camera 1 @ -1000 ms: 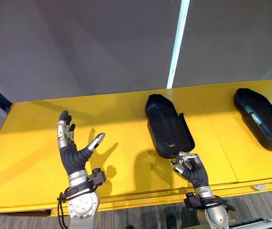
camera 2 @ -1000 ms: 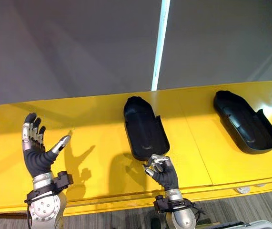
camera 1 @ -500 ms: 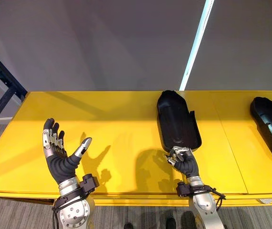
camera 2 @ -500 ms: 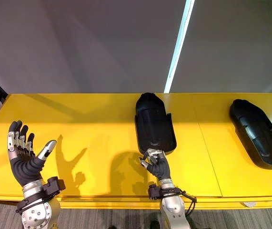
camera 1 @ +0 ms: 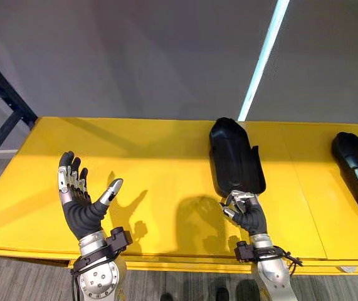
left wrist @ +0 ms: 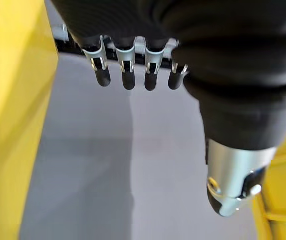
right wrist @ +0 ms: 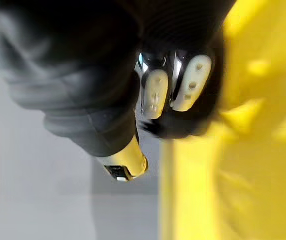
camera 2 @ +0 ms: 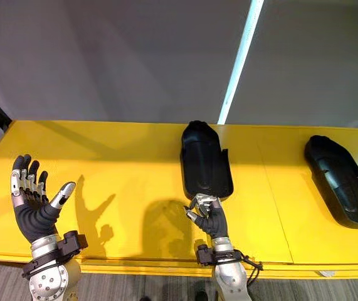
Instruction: Walk over and take plastic housings, then place them on the shelf
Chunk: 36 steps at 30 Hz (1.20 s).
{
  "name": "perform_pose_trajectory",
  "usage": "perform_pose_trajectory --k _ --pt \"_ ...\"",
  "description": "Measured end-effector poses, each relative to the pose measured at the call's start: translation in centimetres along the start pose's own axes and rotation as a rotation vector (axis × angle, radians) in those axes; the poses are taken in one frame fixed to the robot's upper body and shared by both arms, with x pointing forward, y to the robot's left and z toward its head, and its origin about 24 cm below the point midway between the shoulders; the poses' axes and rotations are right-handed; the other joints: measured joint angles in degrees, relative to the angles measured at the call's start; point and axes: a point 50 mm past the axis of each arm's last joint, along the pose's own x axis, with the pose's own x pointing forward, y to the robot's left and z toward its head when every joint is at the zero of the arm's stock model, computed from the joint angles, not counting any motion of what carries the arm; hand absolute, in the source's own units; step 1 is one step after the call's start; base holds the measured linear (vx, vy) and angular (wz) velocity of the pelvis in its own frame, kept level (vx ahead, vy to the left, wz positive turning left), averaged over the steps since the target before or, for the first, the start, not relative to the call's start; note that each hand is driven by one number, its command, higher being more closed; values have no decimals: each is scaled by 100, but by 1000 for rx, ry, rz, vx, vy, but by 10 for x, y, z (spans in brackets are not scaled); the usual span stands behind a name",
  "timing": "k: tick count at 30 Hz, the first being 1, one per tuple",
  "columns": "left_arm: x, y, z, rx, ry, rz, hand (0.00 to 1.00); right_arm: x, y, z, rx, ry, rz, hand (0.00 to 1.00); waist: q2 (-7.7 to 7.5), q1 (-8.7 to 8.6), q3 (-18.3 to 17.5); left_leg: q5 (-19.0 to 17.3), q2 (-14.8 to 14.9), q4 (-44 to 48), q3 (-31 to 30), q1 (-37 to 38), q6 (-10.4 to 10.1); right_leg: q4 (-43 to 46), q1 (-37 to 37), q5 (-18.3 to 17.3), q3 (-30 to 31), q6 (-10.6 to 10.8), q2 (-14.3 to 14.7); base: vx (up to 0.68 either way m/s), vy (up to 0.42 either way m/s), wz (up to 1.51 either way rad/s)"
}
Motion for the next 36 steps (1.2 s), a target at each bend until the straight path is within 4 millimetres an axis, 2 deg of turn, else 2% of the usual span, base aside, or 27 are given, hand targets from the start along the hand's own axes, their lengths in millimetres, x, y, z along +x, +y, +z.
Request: perform_pose_trajectory --k 3,4,6,8,10,13,14,15,16,17,18,19,21,22,23,24,25,26,27,28,30,31,32,33,34,35,36 --pt "4 -14 5 -47 -34 -59 0 -2 -18 29 6 -127 -98 0 -35 -117 -28 -122 43 29 347 163 -11 12 -22 1 351 0 68 -19 14 -66" --pt "6 -21 7 -70 -49 -88 0 -3 -32 40 -8 -180 -165 0 -40 -145 -39 -176 65 61 505 221 -34 15 -26 3 499 -1 101 -7 2 -54" --pt "8 -36 11 -126 -78 -144 0 -11 -58 52 -64 -240 -313 0 -41 -309 -65 -245 105 108 653 305 -70 13 -6 4 651 -3 150 3 -12 -46" --pt "10 -46 12 -163 -93 -180 0 -19 -75 54 -119 -237 -417 0 -29 -425 -102 -259 128 127 660 309 -81 12 3 4 655 -4 172 -2 -25 -14" --pt "11 -58 12 -199 -105 -220 0 -29 -90 55 -172 -227 -522 0 -28 -467 -109 -289 179 137 790 363 -113 13 0 5 797 -6 235 -13 -23 -31" --pt "10 -58 5 -205 -77 -216 0 -33 -99 51 -211 -203 -612 0 -4 -393 -105 -797 362 952 1174 363 -118 179 -107 9 1504 -11 424 -9 -15 -115" --pt "10 -56 3 -194 -68 -208 0 -31 -100 45 -212 -185 -624 0 6 -360 -118 -991 440 1420 1047 250 -27 294 -168 9 1818 -12 488 -3 -56 -200" --pt "11 -51 1 -176 -67 -190 0 -28 -104 34 -202 -150 -651 0 93 -307 -107 -1391 401 2405 -36 -183 200 516 -458 11 2451 -24 613 0 -57 -190" --pt "11 -50 1 -177 -67 -187 0 -28 -104 32 -203 -144 -653 0 139 -279 -91 -1503 371 2542 -322 -244 216 561 -515 11 2560 -23 659 -50 41 -225" --pt "11 -49 1 -173 -66 -176 0 -28 -108 22 -209 -101 -661 0 351 -184 -58 -1839 239 2897 -1453 -321 166 774 -728 2 3041 -7 910 -40 71 -160" --pt "11 -49 0 -175 -63 -172 0 -30 -109 16 -208 -70 -664 0 416 -147 -36 -1998 207 2971 -1894 -305 95 913 -836 -10 3261 10 1060 -116 182 -223" --pt "11 -48 1 -176 -66 -160 0 -35 -108 9 -200 -26 -674 0 526 -76 -41 -2234 132 3051 -2366 -246 46 1287 -1108 -58 3654 77 1326 -148 186 -170" --pt "12 -52 3 -190 -78 -148 0 -46 -100 7 -175 9 -679 0 436 -189 37 -2403 -39 3134 -2289 -347 118 1621 -1425 -88 3948 162 1397 -180 204 -123" --pt "10 -56 5 -200 -87 -153 0 -51 -92 8 -149 19 -665 0 276 -156 131 -2426 -154 3287 -1935 -472 166 1534 -1544 96 4243 319 1351 -201 180 -90" --pt "9 -57 5 -196 -90 -156 0 -51 -89 10 -138 14 -653 0 241 -126 152 -2436 -151 3377 -1775 -560 207 1313 -1562 248 4267 306 1317 -286 199 -129" --pt "8 -59 8 -191 -105 -160 0 -46 -83 12 -101 -6 -629 0 164 -21 198 -2383 -105 3426 -1425 -699 287 819 -1602 345 3804 63 1033 -278 143 -111" --pt "8 -61 9 -194 -113 -166 0 -42 -81 12 -87 -15 -612 0 170 86 246 -2354 -9 3411 -1215 -725 327 787 -1737 220 3157 -137 873 -278 93 -150" --pt "9 -62 11 -200 -121 -169 0 -38 -74 8 -66 -10 -574 0 210 286 320 -2308 252 3396 -863 -717 289 1232 -1959 179 1870 -172 782 -226 52 -142" --pt "10 -61 12 -198 -127 -164 0 -33 -69 3 -50 4 -541 0 259 399 337 -2192 474 3259 -627 -648 213 1989 -2023 24 1055 -300 752 -187 24 -121" --pt "10 -60 12 -197 -131 -160 0 -30 -68 -1 -44 10 -532 0 262 413 336 -2122 572 3169 -566 -604 160 2388 -1994 -132 800 -359 697 -122 -37 -78" --pt "12 -56 13 -224 -137 -147 0 -17 -69 -18 -29 50 -521 0 273 421 290 -1896 888 2915 -434 -556 -41 3537 -1659 -874 128 -433 116 -74 -120 -52" --pt "12 -55 13 -237 -132 -146 0 -15 -68 -24 -23 69 -519 0 268 424 281 -1858 955 2884 -398 -570 -86 3663 -1535 -954 35 -388 -83 -47 -182 -58" --pt "11 -54 12 -261 -115 -149 0 -12 -66 -35 -15 113 -514 0 237 454 246 -1796 1046 2810 -277 -596 -197 3741 -1296 -975 -206 -379 -511 -5 -252 -68" --pt "10 -53 9 -275 -97 -153 0 -13 -65 -43 -11 155 -510 0 187 507 212 -1723 1117 2739 -130 -609 -328 3522 -1052 -921 -346 -282 -817 32 -378 -72" --pt "10 -53 8 -276 -89 -157 0 -13 -65 -46 -9 175 -508 0 154 532 193 -1677 1166 2683 -72 -617 -411 3230 -927 -943 -369 81 -824 57 -379 -71" --pt "10 -54 4 -278 -72 -162 0 -13 -64 -50 -9 195 -500 0 168 559 177 -1580 1259 2552 36 -621 -561 2833 -822 -1098 -574 391 -700 80 -419 -90" --pt "9 -55 -3 -275 -36 -164 0 -15 -65 -57 -24 233 -483 0 267 544 126 -1426 1466 2309 231 -608 -772 2335 -820 -1270 -832 191 -417 72 -338 -91"
